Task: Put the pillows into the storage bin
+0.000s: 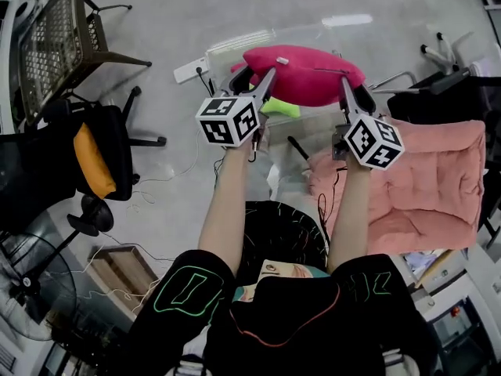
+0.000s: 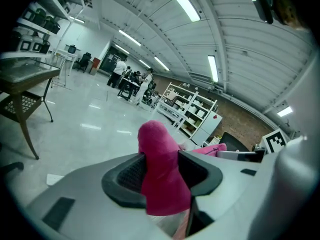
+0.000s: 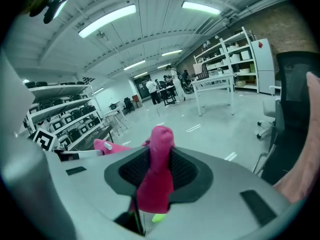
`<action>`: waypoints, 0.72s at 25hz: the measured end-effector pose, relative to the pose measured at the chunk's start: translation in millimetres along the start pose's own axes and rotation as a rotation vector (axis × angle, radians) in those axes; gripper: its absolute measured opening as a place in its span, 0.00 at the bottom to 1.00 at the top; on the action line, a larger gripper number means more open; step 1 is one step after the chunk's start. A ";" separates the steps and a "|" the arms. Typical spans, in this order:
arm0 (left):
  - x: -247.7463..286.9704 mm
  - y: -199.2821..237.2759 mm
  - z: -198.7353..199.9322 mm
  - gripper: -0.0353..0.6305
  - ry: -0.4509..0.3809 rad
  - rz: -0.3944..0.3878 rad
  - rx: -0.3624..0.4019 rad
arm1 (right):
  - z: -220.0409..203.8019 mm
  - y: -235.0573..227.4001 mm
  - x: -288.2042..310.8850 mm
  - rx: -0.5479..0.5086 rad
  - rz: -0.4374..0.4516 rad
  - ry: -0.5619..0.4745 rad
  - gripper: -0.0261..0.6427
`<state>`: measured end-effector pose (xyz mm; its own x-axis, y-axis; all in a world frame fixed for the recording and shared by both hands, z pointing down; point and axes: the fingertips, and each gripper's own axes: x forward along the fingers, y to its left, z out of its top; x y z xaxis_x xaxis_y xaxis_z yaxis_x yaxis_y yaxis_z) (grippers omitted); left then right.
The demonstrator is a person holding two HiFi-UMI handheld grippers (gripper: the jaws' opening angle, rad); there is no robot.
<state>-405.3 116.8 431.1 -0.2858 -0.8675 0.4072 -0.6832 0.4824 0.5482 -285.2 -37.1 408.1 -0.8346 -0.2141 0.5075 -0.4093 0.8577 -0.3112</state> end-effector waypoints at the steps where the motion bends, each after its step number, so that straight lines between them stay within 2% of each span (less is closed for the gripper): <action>1: 10.9 15.0 -6.5 0.35 0.009 0.017 0.002 | -9.7 -4.1 19.6 0.004 0.014 0.008 0.21; 4: 34.1 51.2 -25.6 0.38 0.059 0.052 -0.002 | -34.0 -11.4 61.5 0.011 0.028 0.042 0.22; 7: 38.9 78.6 -45.7 0.51 0.154 0.073 -0.047 | -54.5 -12.9 82.4 0.021 -0.017 0.101 0.27; 9: 37.6 90.0 -55.8 0.52 0.185 0.078 -0.068 | -63.7 -16.6 86.0 0.042 -0.053 0.110 0.27; 12: 37.2 97.1 -59.4 0.45 0.188 0.050 -0.084 | -70.1 -18.1 85.8 0.051 -0.059 0.119 0.27; 14: 39.2 95.3 -53.7 0.35 0.179 0.021 -0.084 | -66.8 -18.2 83.0 0.060 -0.048 0.112 0.26; 16: 42.2 88.2 -42.3 0.24 0.155 -0.010 -0.075 | -57.3 -19.5 77.7 0.067 -0.050 0.088 0.17; 18: 44.8 77.7 -28.6 0.08 0.122 -0.047 -0.067 | -46.2 -18.9 71.4 0.061 -0.052 0.063 0.07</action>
<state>-452.0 118.9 512.9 -0.1677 -0.8701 0.4635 -0.6465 0.4520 0.6146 -320.0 -46.9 487.3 -0.7878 -0.2258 0.5731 -0.4743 0.8160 -0.3304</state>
